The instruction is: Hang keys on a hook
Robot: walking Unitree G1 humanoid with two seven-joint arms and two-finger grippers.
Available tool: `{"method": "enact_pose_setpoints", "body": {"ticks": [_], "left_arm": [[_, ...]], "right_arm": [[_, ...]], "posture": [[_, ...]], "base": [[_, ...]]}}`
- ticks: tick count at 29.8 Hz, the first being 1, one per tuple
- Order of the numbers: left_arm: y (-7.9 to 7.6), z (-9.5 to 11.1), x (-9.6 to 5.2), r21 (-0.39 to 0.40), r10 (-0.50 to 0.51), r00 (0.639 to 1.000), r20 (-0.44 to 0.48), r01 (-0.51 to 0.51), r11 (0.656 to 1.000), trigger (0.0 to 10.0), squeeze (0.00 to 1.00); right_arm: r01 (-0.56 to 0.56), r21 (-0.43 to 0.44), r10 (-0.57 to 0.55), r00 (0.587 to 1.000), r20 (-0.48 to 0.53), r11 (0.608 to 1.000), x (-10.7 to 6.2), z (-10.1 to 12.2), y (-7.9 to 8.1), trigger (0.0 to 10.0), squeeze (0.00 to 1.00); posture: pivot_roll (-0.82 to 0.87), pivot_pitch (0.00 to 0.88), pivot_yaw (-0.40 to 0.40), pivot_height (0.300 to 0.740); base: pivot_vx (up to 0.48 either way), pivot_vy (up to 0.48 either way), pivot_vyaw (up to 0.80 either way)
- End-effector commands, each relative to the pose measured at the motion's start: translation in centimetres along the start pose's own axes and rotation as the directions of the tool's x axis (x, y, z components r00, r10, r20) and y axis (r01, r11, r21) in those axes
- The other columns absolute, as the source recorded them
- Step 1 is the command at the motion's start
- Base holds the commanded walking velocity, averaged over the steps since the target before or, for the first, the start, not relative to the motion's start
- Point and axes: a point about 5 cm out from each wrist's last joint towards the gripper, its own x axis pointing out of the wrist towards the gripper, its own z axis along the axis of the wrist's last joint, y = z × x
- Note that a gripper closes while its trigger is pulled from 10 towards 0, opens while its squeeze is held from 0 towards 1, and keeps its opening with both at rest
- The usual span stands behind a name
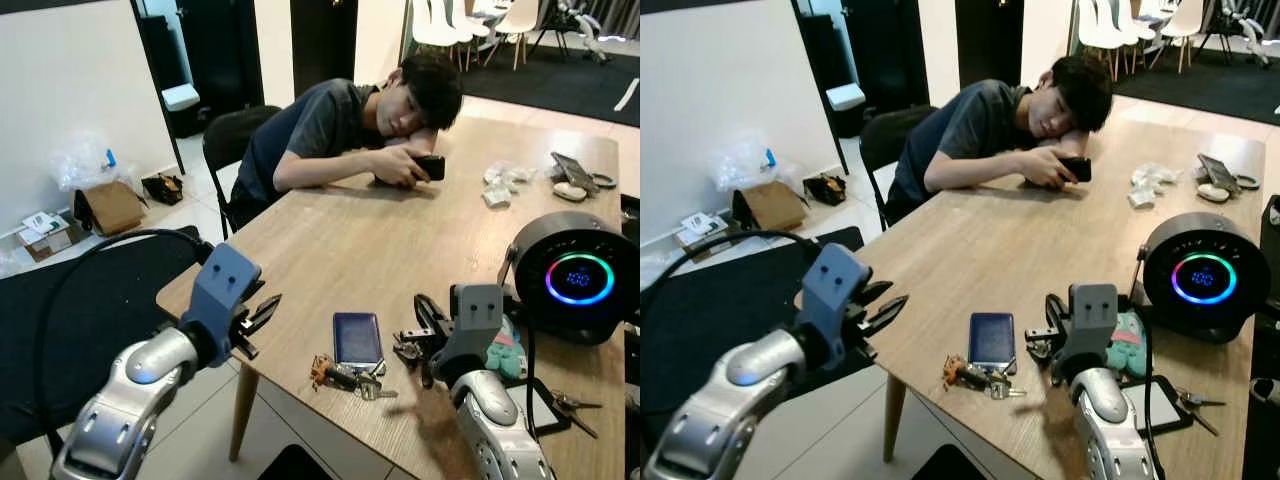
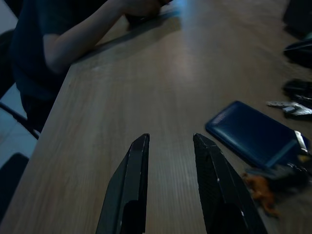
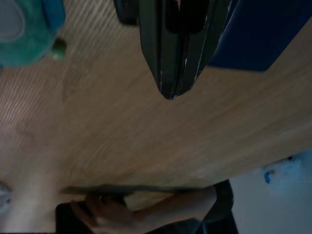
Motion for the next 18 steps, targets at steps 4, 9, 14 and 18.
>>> {"method": "enact_pose_setpoints", "body": {"ticks": [4,9,14,18], "left_arm": [[-1.1,-0.7,-0.9,-0.013,-0.071,0.995,-0.071,0.070,0.997,10.0,0.00],[-4.5,-2.8,-0.4,-0.120,-0.153,0.980,-0.128,0.138,0.983,10.0,0.00],[-6.9,-4.0,0.8,-0.193,-0.210,0.964,-0.164,0.177,0.965,10.0,0.00],[-8.3,-4.3,2.7,-0.258,-0.232,0.958,-0.167,0.185,0.948,10.0,0.00]], "right_arm": [[0.045,0.004,-0.045,0.991,-0.126,0.999,-1.7,-1.9,-1.2,10.0,0.00],[0.211,-0.032,-0.213,0.970,-0.119,0.977,-2.8,-0.9,-4.5,10.0,0.00],[0.218,0.013,-0.214,0.967,-0.138,0.976,-2.9,-0.9,-5.4,10.0,0.00],[0.019,0.035,-0.014,0.989,-0.146,0.999,-2.5,-0.8,-3.1,10.0,0.00]], "posture": [[0.05,0.131,0.069,0.740],[0.03,0.131,0.075,0.740],[0.01,0.129,0.086,0.740],[0.01,0.123,0.093,0.740]], "base": [[0.000,0.000,0.00],[0.000,0.000,0.00],[0.000,0.000,0.00],[0.000,0.000,0.00]]}}
